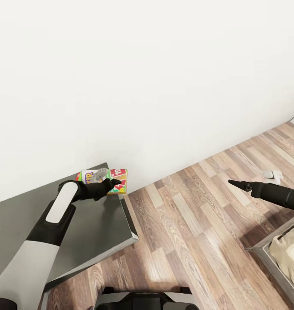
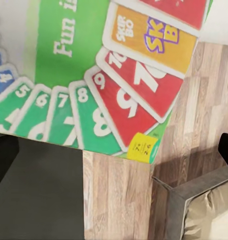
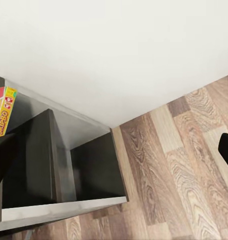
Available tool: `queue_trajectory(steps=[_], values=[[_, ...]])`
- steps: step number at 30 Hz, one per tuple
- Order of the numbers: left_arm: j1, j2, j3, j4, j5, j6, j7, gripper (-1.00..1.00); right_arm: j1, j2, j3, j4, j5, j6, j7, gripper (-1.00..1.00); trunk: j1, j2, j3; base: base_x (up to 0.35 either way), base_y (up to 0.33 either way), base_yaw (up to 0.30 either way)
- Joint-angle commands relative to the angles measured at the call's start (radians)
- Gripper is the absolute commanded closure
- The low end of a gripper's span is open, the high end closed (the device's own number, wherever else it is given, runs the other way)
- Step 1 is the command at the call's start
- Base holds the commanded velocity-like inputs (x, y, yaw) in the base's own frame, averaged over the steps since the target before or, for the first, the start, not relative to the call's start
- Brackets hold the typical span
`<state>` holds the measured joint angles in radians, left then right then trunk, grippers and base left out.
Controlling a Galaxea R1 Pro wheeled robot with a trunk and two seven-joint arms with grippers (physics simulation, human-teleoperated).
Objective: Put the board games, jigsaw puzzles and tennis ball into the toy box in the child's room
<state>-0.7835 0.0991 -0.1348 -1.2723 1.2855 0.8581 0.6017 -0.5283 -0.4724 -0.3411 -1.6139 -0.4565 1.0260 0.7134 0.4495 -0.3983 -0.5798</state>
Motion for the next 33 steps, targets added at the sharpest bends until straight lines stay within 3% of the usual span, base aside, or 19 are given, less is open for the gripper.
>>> queue_trajectory(steps=[1, 6, 11, 14, 16, 18, 20, 21, 22, 23, 26, 29, 30, 33], values=[[-0.001, 0.001, -0.002, -0.001, 0.01, -0.001, 0.01, -1.0, -0.001, 0.0, -0.001, 0.0, 0.004, 0.005, 0.006, -1.0, 0.001, -0.002, -0.001, 0.0, 0.0, -0.003], [-0.011, 0.0, -0.004, 0.004, 0.009, -0.013, 0.01, -1.0, -0.001, 0.0, -0.001, 0.0, 0.004, 0.005, 0.006, -1.0, 0.001, -0.002, -0.001, 0.0, 0.0, -0.001], [-0.026, -0.044, -0.01, 0.006, 0.008, -0.02, 0.011, -1.0, -0.004, -0.001, -0.004, 0.006, 0.004, 0.008, 0.004, -1.0, 0.001, -0.002, -0.001, 0.0, 0.0, 0.0], [-0.024, -0.052, -0.011, -0.001, 0.008, -0.02, 0.011, -1.0, -0.009, -0.002, -0.006, 0.034, 0.004, 0.011, 0.002, -1.0, 0.001, -0.002, -0.001, 0.0, 0.0, 0.0], [-0.019, -0.055, -0.012, -0.013, 0.009, -0.02, 0.01, -1.0, -0.02, -0.001, -0.005, 0.09, 0.005, 0.017, -0.001, -1.0, 0.001, -0.002, -0.001, 0.0, 0.0, 0.0], [0.002, -0.058, -0.013, -0.049, 0.012, -0.019, 0.009, -1.0, -0.073, 0.005, 0.003, 0.218, 0.006, 0.021, -0.006, -1.0, 0.001, -0.002, -0.001, 0.0, 0.0, 0.0], [0.025, -0.063, -0.014, -0.084, 0.017, -0.019, 0.009, -1.0, -0.132, 0.013, 0.033, 0.345, 0.008, 0.021, -0.029, -1.0, 0.001, -0.002, -0.001, 0.0, 0.0, 0.0], [0.047, -0.078, -0.015, -0.125, 0.02, -0.016, 0.011, -1.0, -0.205, 0.022, 0.074, 0.496, 0.008, 0.021, -0.093, -1.0, 0.001, -0.002, -0.001, 0.0, 0.0, 0.0], [0.055, -0.085, -0.015, -0.139, 0.021, -0.015, 0.011, -1.0, -0.228, 0.028, 0.086, 0.544, 0.008, 0.021, -0.117, -1.0, 0.001, -0.002, -0.001, 0.0, 0.0, 0.0], [0.069, -0.098, -0.015, -0.17, 0.023, -0.012, 0.012, -1.0, -0.272, 0.049, 0.107, 0.635, 0.009, -0.002, -0.169, -1.0, 0.001, -0.002, -0.001, 0.0, 0.0, 0.0], [0.089, -0.115, -0.015, -0.228, 0.027, -0.009, 0.013, -1.0, -0.316, 0.099, 0.126, 0.741, 0.009, -0.077, -0.238, -1.0, 0.001, -0.002, -0.001, 0.0, 0.0, 0.0], [0.119, -0.138, -0.015, -0.308, 0.042, -0.004, 0.014, -1.0, -0.348, 0.174, 0.146, 0.838, 0.005, -0.195, -0.289, -1.0, 0.001, -0.002, -0.001, 0.0, 0.0, 0.0], [0.126, -0.137, -0.012, -0.325, 0.048, 0.001, 0.013, -1.0, -0.353, 0.226, 0.151, 0.859, 0.005, -0.222, -0.254, -1.0, 0.001, -0.002, -0.001, 0.0, 0.0, 0.0], [0.127, -0.132, 0.001, -0.332, 0.068, 0.012, 0.0, -1.0, -0.354, 0.255, 0.154, 0.867, 0.006, -0.226, -0.149, -1.0, 0.001, -0.002, -0.001, 0.0, 0.0, 0.0]])
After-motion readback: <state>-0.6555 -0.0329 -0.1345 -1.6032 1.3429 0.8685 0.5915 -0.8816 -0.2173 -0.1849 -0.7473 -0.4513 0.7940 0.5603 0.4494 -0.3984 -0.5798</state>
